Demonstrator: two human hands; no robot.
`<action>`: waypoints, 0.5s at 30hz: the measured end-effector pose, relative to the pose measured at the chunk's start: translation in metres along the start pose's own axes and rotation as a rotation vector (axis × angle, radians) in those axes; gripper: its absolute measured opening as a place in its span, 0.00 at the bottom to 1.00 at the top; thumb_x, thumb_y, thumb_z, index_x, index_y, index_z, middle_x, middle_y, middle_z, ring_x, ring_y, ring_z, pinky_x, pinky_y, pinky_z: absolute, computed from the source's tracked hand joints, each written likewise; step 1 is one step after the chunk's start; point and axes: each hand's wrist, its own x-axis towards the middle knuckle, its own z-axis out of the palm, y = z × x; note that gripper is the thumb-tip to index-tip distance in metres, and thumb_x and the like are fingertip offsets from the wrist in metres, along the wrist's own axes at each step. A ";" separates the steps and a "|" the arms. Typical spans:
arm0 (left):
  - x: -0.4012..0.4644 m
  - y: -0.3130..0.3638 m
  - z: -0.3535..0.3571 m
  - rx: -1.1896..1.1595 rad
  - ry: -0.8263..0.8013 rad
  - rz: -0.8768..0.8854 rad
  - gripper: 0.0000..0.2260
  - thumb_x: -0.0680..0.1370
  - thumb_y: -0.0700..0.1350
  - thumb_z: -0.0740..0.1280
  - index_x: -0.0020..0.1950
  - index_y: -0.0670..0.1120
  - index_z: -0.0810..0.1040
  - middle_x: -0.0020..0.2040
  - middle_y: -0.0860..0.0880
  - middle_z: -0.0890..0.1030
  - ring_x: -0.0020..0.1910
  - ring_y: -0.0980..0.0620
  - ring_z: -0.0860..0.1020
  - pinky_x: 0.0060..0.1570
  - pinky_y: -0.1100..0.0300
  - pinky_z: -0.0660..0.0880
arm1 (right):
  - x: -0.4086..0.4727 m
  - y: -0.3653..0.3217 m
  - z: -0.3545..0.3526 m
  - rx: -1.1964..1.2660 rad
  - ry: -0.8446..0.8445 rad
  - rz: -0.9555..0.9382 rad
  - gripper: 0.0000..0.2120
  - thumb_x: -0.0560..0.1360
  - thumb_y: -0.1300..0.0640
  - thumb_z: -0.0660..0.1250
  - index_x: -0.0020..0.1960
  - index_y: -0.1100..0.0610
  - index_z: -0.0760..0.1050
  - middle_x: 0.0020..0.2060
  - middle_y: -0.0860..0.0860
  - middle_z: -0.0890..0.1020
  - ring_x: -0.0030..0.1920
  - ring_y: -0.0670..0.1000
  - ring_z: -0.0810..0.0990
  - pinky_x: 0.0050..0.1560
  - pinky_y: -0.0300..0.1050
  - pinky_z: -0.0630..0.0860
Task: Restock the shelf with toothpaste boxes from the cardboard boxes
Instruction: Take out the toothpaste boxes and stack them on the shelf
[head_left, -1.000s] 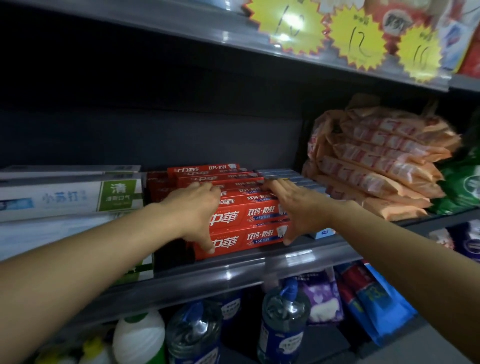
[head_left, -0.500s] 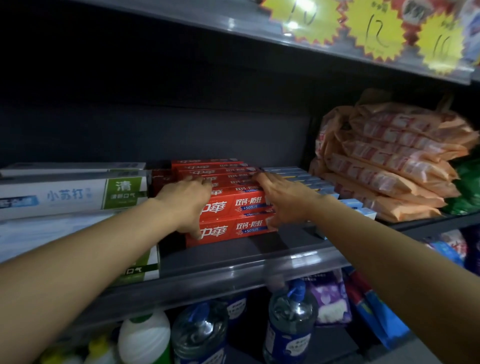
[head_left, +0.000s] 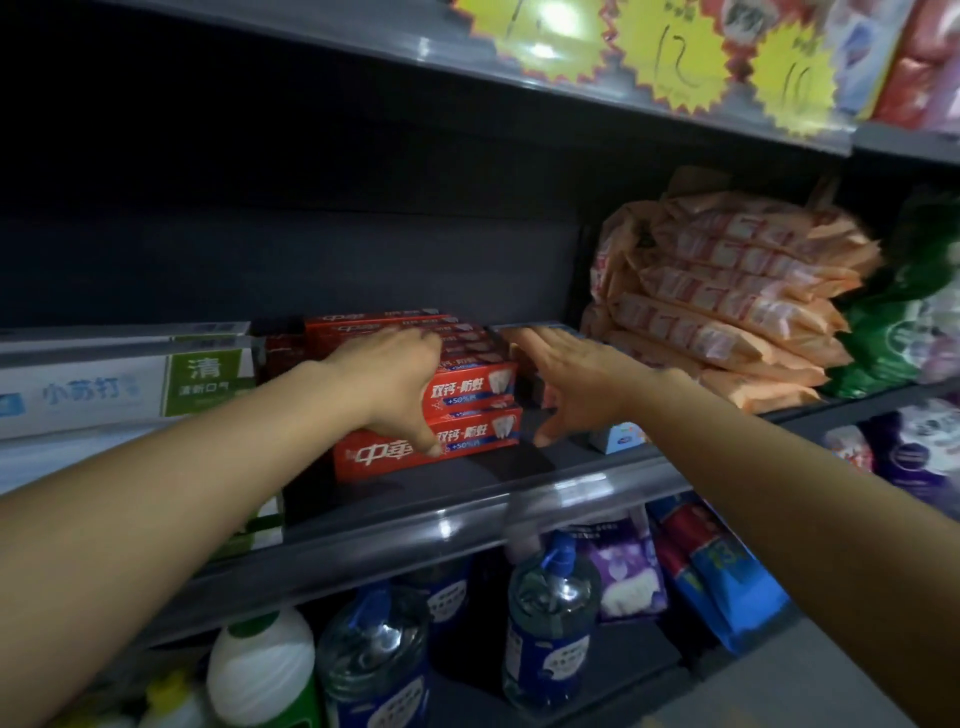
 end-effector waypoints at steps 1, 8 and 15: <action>0.003 0.013 -0.002 -0.014 0.033 0.044 0.43 0.60 0.64 0.77 0.67 0.45 0.66 0.66 0.48 0.71 0.64 0.47 0.71 0.60 0.55 0.71 | -0.011 0.005 -0.002 -0.012 0.004 0.019 0.56 0.61 0.43 0.79 0.77 0.55 0.47 0.73 0.52 0.61 0.72 0.53 0.61 0.70 0.48 0.62; 0.020 0.143 0.011 -0.134 0.098 0.357 0.34 0.62 0.61 0.77 0.60 0.46 0.68 0.62 0.46 0.73 0.61 0.45 0.72 0.59 0.52 0.72 | -0.129 0.046 -0.001 -0.086 -0.009 0.165 0.45 0.66 0.44 0.75 0.74 0.59 0.58 0.67 0.56 0.67 0.67 0.57 0.68 0.65 0.49 0.66; -0.002 0.260 0.051 -0.249 0.014 0.530 0.26 0.64 0.57 0.76 0.48 0.49 0.64 0.56 0.46 0.74 0.59 0.44 0.73 0.53 0.52 0.72 | -0.275 0.065 0.041 -0.088 -0.192 0.392 0.41 0.65 0.47 0.75 0.71 0.58 0.61 0.66 0.54 0.69 0.66 0.56 0.70 0.61 0.48 0.69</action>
